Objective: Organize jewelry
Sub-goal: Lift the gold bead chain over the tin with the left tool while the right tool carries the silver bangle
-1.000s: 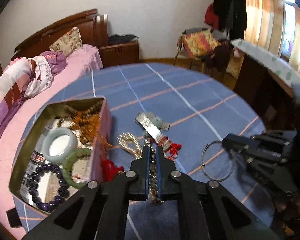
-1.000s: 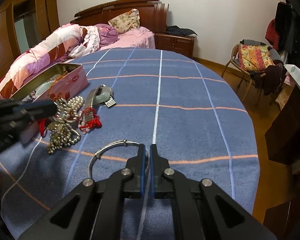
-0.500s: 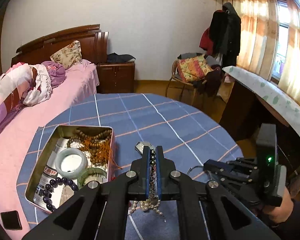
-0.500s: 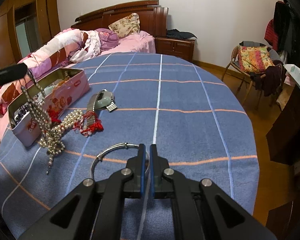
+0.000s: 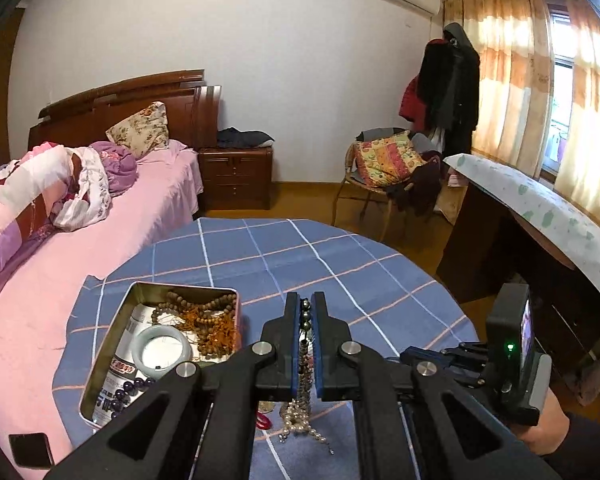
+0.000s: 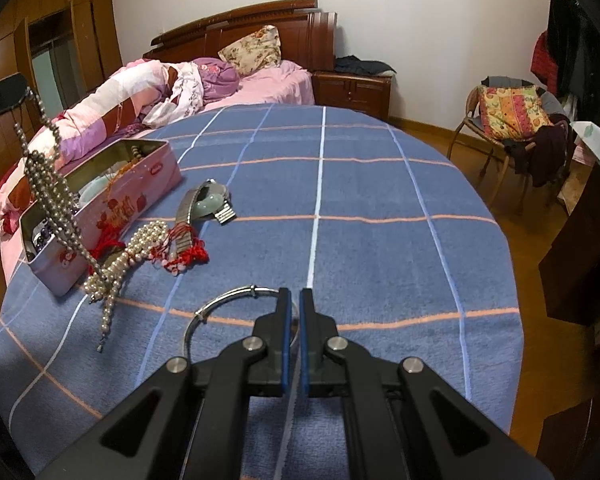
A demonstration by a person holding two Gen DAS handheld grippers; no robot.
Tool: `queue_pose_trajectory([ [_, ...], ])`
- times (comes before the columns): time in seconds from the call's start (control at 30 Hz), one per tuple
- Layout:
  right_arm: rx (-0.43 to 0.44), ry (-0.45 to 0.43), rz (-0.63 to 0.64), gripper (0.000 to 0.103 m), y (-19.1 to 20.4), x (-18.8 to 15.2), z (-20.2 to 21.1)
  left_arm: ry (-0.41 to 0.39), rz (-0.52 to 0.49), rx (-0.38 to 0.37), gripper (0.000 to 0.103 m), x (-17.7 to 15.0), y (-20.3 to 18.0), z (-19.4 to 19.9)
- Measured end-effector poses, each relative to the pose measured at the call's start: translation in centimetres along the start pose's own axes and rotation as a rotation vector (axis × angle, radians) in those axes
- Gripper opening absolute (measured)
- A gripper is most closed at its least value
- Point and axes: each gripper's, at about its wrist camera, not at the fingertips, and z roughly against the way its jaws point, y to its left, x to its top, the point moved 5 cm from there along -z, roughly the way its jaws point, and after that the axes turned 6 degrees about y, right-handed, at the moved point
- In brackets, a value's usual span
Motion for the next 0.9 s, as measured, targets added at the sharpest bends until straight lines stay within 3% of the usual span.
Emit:
queue_pose_trajectory([
  [0.03,0.002,-0.003,-0.005,0.005,-0.1,0.0,0.1,0.003,0.008,-0.002,0.004,0.0,0.2,-0.1],
  [0.1,0.010,0.002,-0.016,0.016,-0.2,0.0,0.1,0.000,0.016,0.002,0.004,-0.1,0.5,-0.1],
  [0.17,0.024,0.013,-0.027,0.065,-0.4,0.0,0.1,-0.006,0.021,0.001,0.004,0.1,0.7,0.0],
  [0.23,0.034,-0.004,-0.022,0.082,0.0,0.1,0.7,-0.017,0.022,0.003,0.004,0.4,0.9,0.3],
  [0.4,0.020,0.043,0.084,0.091,3.1,-0.4,0.1,-0.039,0.032,-0.008,0.004,1.3,1.1,1.0],
  [0.53,-0.020,0.085,0.122,0.083,3.6,-0.8,-0.7,-0.061,0.025,-0.021,0.004,2.1,0.8,1.8],
  [0.6,-0.006,0.113,0.111,0.072,3.3,-1.2,-1.0,-0.068,0.026,-0.024,0.004,2.4,0.9,2.0],
  [0.9,0.012,0.061,0.090,0.071,3.1,-0.9,0.2,-0.081,0.023,-0.005,0.004,2.9,1.6,2.5],
])
